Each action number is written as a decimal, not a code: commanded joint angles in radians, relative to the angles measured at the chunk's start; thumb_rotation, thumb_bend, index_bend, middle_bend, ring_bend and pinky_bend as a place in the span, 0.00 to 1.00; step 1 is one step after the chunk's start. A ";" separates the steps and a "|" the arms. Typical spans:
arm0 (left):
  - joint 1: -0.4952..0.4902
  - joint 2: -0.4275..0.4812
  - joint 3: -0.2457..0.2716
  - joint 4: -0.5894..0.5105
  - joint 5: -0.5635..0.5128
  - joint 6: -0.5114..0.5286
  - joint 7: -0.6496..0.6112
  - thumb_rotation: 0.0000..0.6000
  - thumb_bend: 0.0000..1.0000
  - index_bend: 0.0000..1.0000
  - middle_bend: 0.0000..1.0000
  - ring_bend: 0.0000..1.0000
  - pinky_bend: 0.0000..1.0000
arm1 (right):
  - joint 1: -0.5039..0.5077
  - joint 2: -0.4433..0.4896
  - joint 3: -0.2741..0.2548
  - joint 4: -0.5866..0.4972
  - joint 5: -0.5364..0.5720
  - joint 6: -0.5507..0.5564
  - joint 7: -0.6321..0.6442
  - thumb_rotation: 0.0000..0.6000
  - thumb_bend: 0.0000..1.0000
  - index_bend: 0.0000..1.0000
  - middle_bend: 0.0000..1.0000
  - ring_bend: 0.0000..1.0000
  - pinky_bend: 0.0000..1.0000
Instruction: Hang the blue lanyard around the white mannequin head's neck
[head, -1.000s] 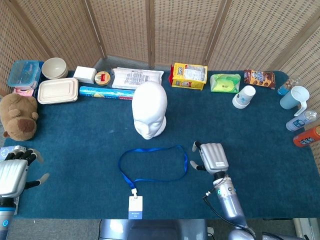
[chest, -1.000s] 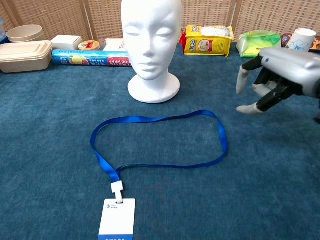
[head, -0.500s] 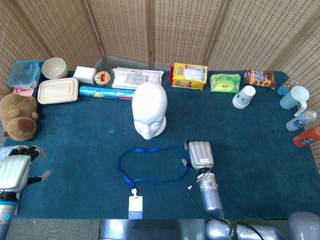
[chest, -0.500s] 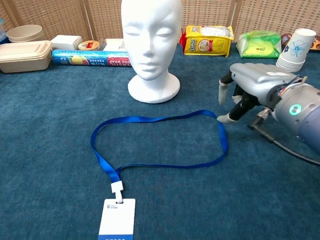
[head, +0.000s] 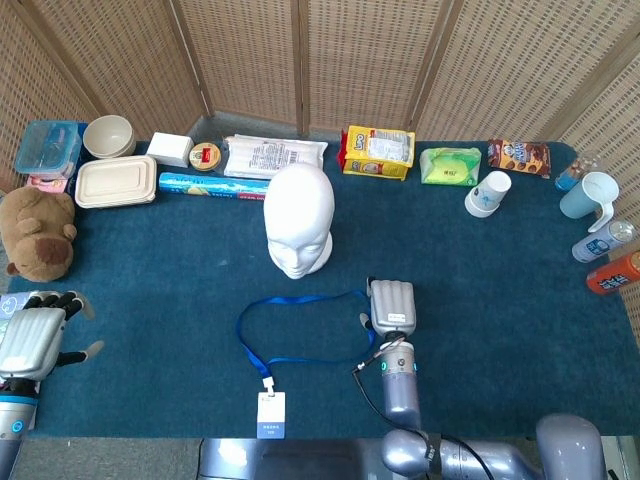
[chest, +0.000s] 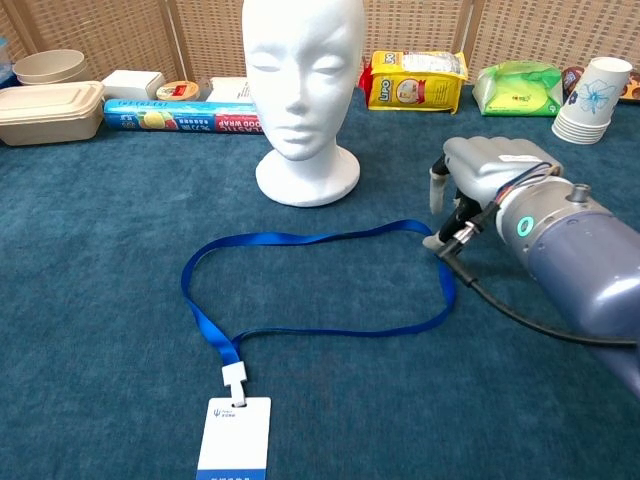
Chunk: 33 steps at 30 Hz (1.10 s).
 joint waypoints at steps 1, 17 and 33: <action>-0.002 -0.001 0.003 0.008 -0.002 -0.002 -0.009 0.93 0.16 0.49 0.38 0.35 0.24 | 0.017 -0.027 0.018 0.028 0.036 0.011 -0.018 0.87 0.26 0.44 0.90 1.00 1.00; -0.006 -0.020 0.006 0.043 -0.034 0.004 -0.003 0.92 0.16 0.49 0.38 0.35 0.24 | 0.074 -0.088 0.060 0.136 0.098 0.007 -0.048 0.86 0.26 0.43 0.90 1.00 1.00; -0.023 -0.033 0.008 0.055 -0.037 -0.001 -0.006 0.93 0.16 0.49 0.38 0.35 0.24 | 0.076 -0.089 0.051 0.208 0.122 0.017 -0.059 0.87 0.32 0.45 0.91 1.00 1.00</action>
